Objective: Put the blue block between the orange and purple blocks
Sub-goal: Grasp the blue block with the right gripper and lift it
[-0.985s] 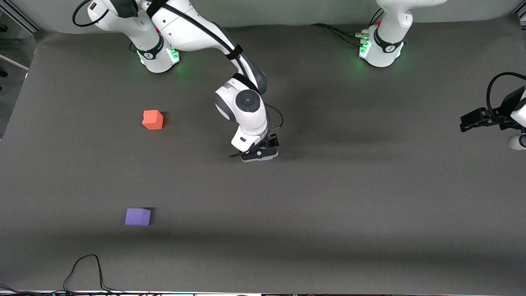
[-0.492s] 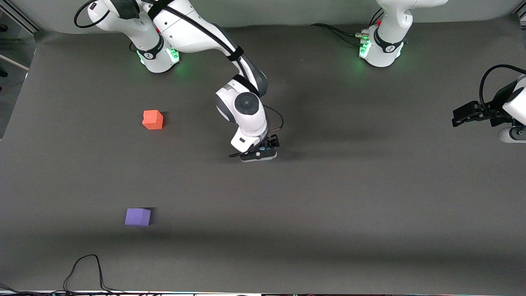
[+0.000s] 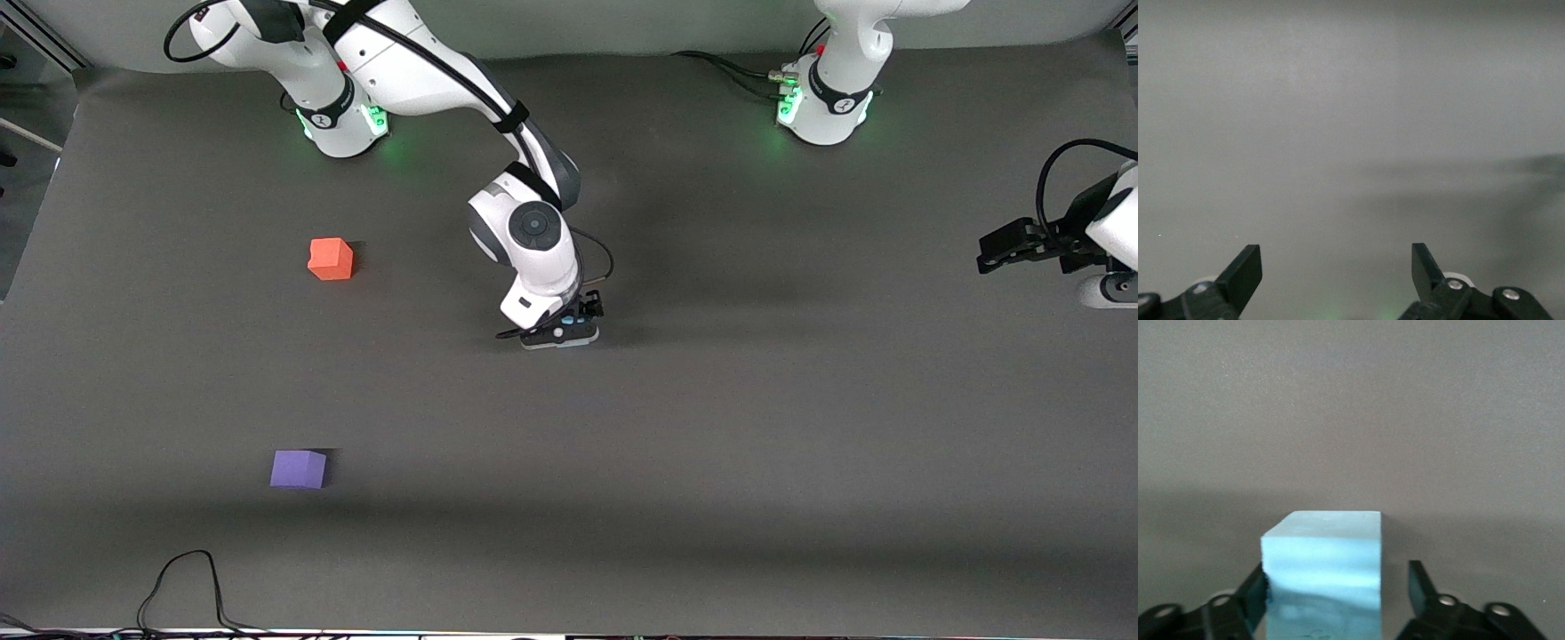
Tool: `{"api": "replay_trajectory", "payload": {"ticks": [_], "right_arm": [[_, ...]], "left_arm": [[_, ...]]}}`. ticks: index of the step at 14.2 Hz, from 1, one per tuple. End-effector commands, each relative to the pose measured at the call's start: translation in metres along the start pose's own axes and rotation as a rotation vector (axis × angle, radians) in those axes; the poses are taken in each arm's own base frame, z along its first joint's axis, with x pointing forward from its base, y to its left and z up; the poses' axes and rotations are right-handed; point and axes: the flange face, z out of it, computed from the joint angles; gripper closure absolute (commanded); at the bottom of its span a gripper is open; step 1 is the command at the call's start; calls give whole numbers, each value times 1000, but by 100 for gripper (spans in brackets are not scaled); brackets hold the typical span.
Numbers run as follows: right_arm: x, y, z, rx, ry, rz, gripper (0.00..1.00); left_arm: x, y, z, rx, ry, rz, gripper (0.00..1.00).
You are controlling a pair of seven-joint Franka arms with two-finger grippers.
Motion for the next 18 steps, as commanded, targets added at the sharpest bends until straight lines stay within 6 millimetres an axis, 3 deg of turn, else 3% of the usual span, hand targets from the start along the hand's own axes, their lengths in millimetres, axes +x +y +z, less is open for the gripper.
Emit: {"api": "replay_trajectory", "payload": {"ticks": [1,3,5,7,9,12,14,16,18], "right_arm": [[0,-2,0,16,6,11,41],[1,0,0,14,5,11,63],[6,4,-4,14,3,20,65],[16,17,-39,2,-13,33,65],[30,46,-95,-31,-48,10,65],[52,109,-179,-45,-65,53,65],[64,162,-223,-51,-75,78,65],[65,222,-251,-39,-92,99,64],[55,286,-257,-9,-110,99,64]], "left_arm": [[-7,10,-3,-7,5,28,0],[-8,11,-4,-6,4,29,0],[-8,11,-3,-6,2,29,0],[-8,8,-3,-7,2,25,0],[-8,6,-3,-7,1,26,0],[-7,6,-3,-8,2,26,0],[-7,6,-3,-8,4,28,0],[-7,4,-5,-5,5,37,0],[-6,7,-3,0,7,41,0]]}}
